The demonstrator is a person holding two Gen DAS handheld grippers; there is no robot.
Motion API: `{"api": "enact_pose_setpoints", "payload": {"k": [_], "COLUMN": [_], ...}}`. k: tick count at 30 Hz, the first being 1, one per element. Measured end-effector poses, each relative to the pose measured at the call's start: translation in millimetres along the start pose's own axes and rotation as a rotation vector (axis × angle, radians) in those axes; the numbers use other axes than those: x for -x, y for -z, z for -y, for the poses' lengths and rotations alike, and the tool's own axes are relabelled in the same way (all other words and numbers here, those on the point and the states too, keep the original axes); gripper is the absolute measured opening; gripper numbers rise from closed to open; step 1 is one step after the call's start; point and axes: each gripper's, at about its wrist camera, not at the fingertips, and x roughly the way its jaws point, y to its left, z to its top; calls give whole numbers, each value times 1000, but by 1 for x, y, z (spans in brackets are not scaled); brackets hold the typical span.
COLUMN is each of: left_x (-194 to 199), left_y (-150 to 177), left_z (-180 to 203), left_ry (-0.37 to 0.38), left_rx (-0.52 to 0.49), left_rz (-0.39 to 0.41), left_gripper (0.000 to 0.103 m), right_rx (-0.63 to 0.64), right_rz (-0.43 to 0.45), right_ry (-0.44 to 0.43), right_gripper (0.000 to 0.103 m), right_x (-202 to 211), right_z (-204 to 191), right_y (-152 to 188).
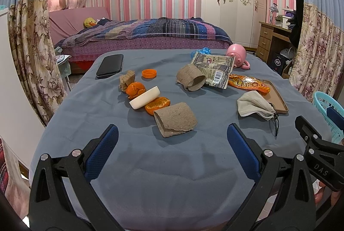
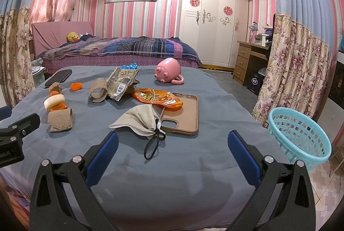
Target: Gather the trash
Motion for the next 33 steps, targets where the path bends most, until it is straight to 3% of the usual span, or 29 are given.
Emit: {"api": "enact_pose_setpoints", "payload": {"k": [33], "left_x": [-8], "left_y": [1], "left_z": [-7], "left_ry": [-26], "left_rx": [2], "left_rz": [-11], "left_gripper": [98], "right_rx": [-32], "right_rz": [-6], "right_ry": [25], "right_gripper": [99], "right_x": [-4], "right_z": [4], "right_y": [-3]}}
